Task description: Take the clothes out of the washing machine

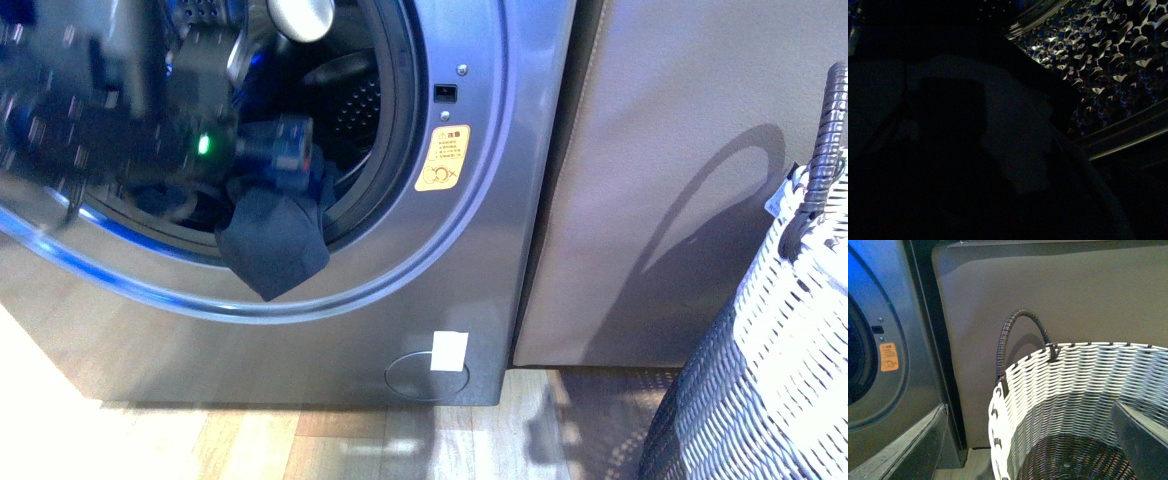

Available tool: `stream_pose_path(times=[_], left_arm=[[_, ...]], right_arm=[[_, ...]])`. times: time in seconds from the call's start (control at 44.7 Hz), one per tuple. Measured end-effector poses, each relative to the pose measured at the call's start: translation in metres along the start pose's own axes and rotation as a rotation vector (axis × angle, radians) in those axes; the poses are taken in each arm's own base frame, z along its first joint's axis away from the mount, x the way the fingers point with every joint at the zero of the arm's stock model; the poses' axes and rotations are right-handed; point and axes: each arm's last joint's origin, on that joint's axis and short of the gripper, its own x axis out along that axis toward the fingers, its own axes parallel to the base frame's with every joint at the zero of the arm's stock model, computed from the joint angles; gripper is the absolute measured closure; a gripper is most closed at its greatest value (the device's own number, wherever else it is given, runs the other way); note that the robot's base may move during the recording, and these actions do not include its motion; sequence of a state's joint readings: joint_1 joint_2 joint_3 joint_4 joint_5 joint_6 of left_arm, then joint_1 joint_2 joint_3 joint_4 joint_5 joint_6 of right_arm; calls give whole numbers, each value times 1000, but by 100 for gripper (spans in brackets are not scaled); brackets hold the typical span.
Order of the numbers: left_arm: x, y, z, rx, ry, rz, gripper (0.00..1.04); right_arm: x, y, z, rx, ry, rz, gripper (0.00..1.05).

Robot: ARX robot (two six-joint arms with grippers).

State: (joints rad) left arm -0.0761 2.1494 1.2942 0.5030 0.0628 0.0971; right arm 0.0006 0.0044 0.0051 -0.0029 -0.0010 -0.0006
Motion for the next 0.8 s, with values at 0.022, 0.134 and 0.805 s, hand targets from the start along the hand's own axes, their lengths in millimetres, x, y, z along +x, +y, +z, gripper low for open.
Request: stream_pose_path(times=[0.022, 0.134, 0.805], left_arm=[[2, 1, 1, -2, 11, 1, 7], [13, 6, 0, -12, 64, 20, 7], [30, 1, -24, -192, 198, -95, 7]], right_arm=[[0, 0, 0, 0, 0, 0, 7], [0, 0, 0, 0, 0, 0, 7], [0, 0, 0, 0, 0, 0, 7]])
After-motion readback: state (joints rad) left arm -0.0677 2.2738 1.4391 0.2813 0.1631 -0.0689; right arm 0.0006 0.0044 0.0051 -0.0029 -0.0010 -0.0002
